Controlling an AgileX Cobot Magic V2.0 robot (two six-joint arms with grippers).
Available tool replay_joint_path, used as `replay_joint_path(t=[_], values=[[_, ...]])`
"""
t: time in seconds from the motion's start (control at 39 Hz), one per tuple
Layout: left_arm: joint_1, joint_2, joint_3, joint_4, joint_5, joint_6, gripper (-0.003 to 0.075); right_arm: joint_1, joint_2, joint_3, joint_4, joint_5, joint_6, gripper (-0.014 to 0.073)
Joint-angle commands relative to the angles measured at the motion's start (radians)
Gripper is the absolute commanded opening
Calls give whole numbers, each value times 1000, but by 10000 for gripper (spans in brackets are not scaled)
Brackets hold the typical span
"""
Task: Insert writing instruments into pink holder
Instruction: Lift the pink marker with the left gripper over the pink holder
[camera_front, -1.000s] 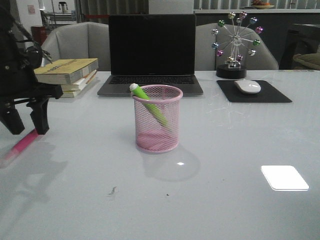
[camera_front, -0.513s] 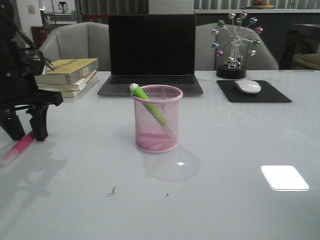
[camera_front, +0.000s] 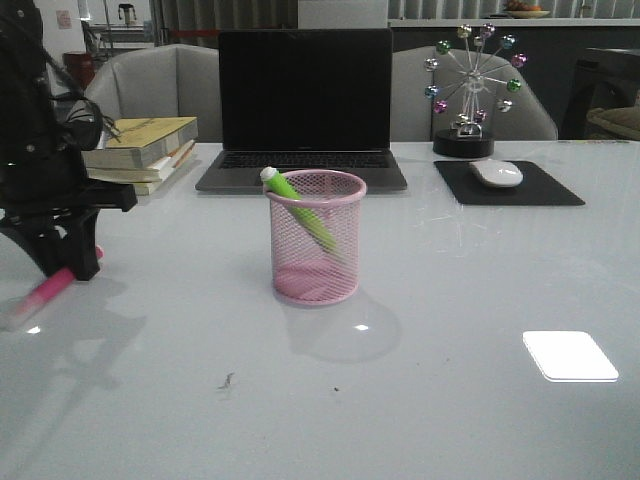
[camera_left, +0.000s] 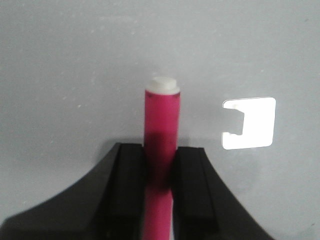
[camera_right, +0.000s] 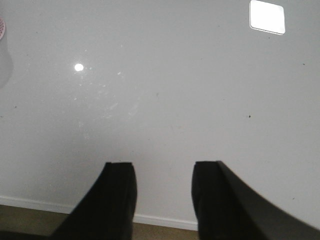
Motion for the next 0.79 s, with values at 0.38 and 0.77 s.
replay_joint_path(t=[0.38, 0.77], values=[[-125, -246, -112, -39, -329, -2, 92, -6, -2, -26, -20, -59, -2, 394], [-270, -346, -110, -79, -567, -2, 92, -6, -2, -26, -20, -59, -2, 394]])
